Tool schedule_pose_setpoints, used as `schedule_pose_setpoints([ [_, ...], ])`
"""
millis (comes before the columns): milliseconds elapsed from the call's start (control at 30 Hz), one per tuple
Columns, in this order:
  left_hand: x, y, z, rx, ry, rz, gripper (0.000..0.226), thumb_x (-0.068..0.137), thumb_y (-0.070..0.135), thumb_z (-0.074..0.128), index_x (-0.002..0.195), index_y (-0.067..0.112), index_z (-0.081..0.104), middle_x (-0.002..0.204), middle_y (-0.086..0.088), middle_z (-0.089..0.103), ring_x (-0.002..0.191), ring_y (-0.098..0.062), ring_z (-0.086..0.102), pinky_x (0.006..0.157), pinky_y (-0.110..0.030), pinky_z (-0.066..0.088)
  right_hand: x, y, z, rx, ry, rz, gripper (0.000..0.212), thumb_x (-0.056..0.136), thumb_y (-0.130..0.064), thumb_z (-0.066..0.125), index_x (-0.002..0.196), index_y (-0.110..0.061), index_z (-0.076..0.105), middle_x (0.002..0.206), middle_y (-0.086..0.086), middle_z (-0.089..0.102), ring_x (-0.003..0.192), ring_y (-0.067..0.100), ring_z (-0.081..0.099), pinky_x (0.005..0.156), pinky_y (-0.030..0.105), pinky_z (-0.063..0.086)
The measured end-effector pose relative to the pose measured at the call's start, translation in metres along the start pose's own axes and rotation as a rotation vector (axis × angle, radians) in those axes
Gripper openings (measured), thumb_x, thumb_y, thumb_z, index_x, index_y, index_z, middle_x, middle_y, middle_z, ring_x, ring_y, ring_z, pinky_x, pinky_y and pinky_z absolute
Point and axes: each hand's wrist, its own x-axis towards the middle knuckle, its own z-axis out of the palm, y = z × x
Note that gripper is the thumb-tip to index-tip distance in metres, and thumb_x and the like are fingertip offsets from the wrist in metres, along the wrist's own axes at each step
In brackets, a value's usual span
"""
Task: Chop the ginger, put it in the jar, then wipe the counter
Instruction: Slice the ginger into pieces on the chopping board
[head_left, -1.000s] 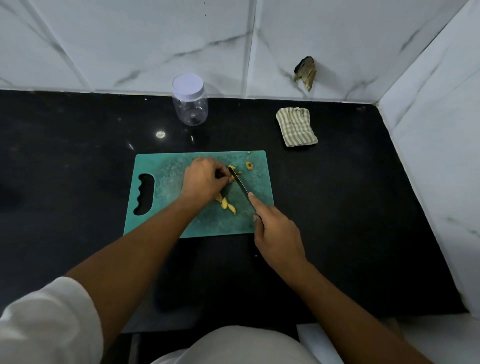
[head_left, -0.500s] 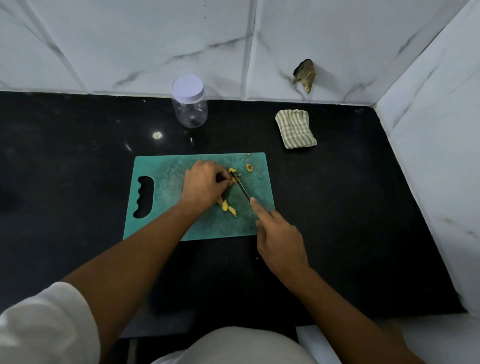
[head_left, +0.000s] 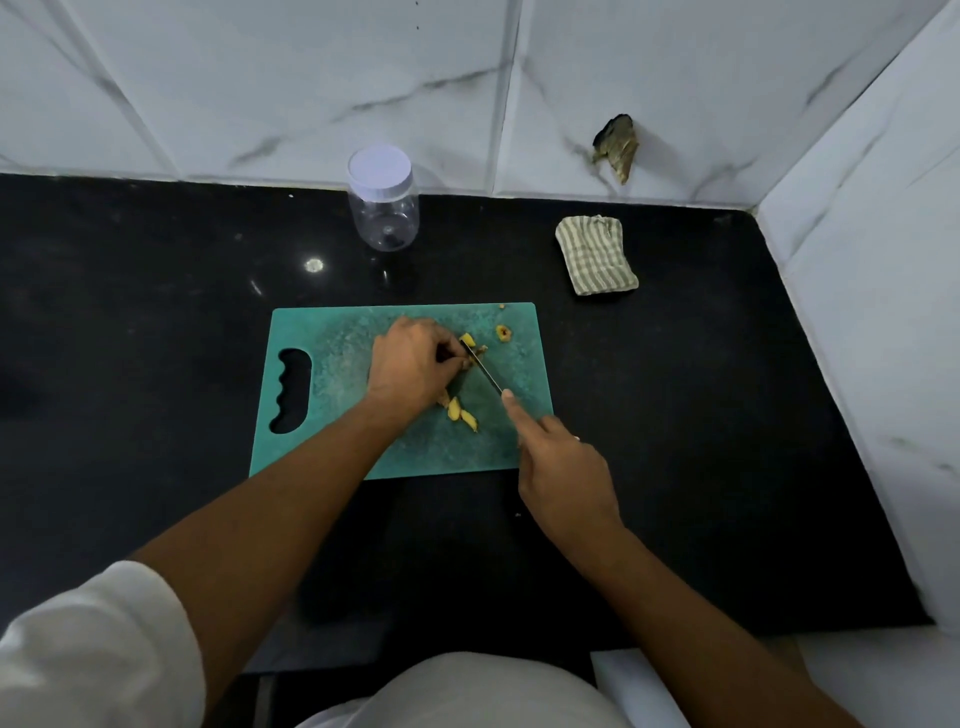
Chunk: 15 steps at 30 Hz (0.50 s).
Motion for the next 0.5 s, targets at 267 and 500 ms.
schedule_pose_setpoints([
  [267,-0.001,0.001,0.000,0.010,0.009,-0.008,0.006,0.083,0.034,0.082,0.083,0.033,0.076,0.091,0.012,0.068,0.099,-0.016,0.058,0.088,-0.046,0.053,0.003,-0.003,0.003,-0.054,-0.001,-0.008,0.074,0.099,-0.010,0.053,0.163,-0.034,0.023,0.111,0.005,0.061,0.072,0.026,0.061,0.063,0.040,0.053],
  [500,-0.001,0.001,-0.001,-0.007,-0.001,-0.001,0.007,0.083,0.035,0.082,0.082,0.035,0.076,0.088,0.018,0.066,0.098,-0.015,0.058,0.089,-0.046,0.053,-0.005,0.014,-0.002,0.149,0.022,0.028,0.059,0.106,-0.021,0.047,0.160,-0.039,0.029,0.096,-0.003,0.055,0.074,0.018,0.056,0.066,0.041,0.053],
])
